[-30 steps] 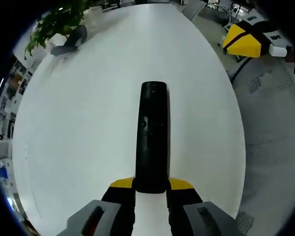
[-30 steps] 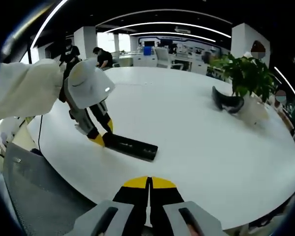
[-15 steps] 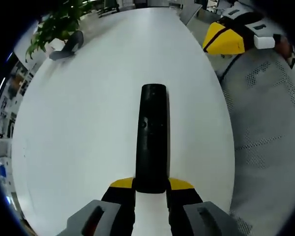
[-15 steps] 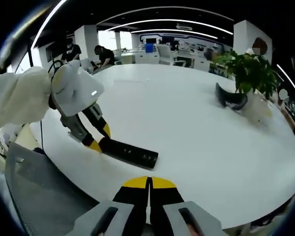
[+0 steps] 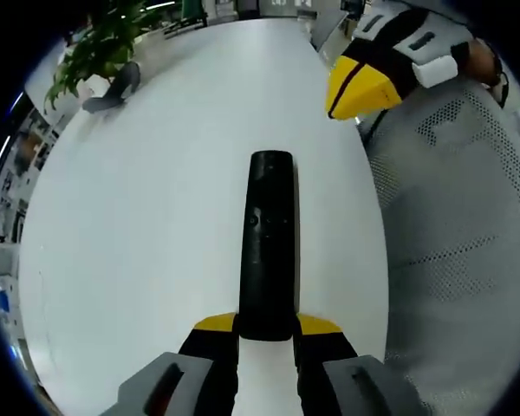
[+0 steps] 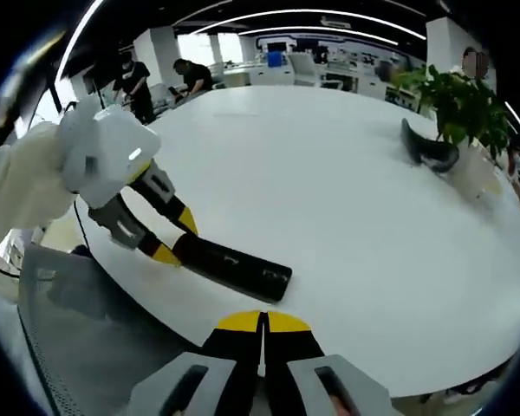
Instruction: Press the specified remote control buttons in sequence, fully releasing each button before pressing the next.
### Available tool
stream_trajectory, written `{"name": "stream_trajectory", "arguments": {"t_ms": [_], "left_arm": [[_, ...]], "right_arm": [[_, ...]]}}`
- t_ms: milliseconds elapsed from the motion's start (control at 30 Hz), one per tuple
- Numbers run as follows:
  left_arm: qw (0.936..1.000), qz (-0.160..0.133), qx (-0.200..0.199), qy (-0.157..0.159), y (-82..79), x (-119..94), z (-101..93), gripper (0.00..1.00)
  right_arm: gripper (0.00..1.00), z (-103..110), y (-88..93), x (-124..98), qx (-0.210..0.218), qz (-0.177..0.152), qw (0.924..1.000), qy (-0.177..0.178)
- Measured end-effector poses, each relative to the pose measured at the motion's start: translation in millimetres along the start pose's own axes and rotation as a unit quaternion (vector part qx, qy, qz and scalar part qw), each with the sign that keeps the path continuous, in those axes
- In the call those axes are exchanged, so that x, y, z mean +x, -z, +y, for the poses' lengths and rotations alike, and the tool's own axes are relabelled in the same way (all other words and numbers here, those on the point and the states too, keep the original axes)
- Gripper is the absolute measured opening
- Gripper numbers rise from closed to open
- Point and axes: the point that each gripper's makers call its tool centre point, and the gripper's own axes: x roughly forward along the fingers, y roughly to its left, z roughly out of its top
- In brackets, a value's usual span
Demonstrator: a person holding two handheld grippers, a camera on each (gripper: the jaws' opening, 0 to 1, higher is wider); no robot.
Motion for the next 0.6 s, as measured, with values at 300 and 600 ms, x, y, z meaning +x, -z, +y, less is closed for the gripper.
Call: {"name": "stream_trajectory", "arguments": {"t_ms": [300,600], "left_arm": [[0.9999,-0.007,-0.009,0.0,0.0,-1,-13.0,0.23],[0.9997,-0.017,-0.019,-0.002,-0.3,-1,-28.8,0.23]], "right_arm": [[0.0,-1,-1.5,10,0.01,0.04,0.9989,-0.02],[0.0,-5,0.3,25,0.081,0.071,0.9936,-0.034]]}}
